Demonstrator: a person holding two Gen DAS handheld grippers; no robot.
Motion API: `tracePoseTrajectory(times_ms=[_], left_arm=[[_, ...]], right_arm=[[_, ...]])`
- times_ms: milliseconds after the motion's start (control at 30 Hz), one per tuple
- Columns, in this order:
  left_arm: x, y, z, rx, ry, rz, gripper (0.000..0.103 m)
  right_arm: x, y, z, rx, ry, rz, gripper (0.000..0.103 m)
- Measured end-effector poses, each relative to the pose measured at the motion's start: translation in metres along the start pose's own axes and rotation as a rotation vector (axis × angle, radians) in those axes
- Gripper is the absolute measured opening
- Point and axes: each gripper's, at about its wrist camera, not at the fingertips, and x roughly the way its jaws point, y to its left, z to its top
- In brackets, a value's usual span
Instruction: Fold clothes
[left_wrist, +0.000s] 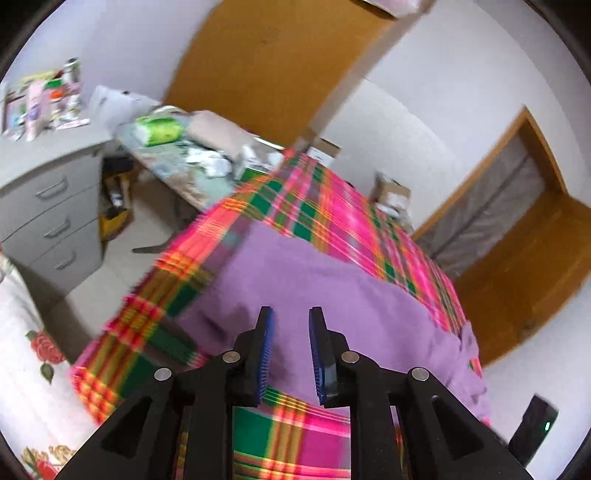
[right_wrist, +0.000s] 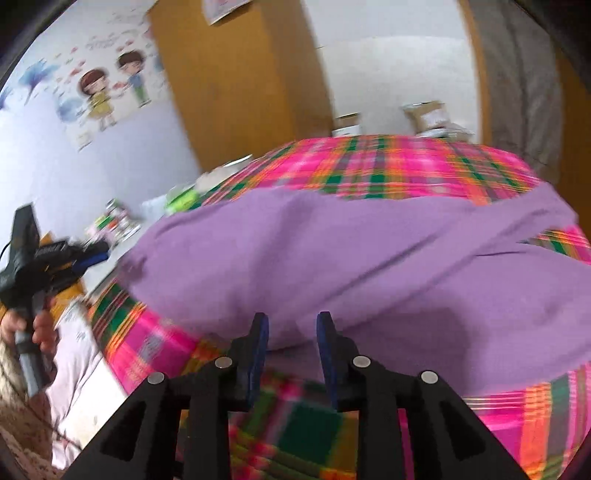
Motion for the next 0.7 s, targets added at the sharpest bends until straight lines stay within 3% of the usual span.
tracePoseTrajectory(times_ms=[200,400,700], left_arm=[[0.044,-0.064,-0.028,0.185,0.150,-0.146,0.023],[0.088,-0.125,-0.060,0.345,0.287,-0.263,0.023],[0.123,-0.162,-0.088,0.457,0.400,-0.300,0.023]], right_arm=[[-0.026,-0.068,0.015,0.152,-0.073,-0.149,0.027],[-0.021,-0.121,0.038,0.267,-0.085,-0.225,0.027],[0.026,-0.164,0.081,0.349,-0.037,-0.238,0.028]])
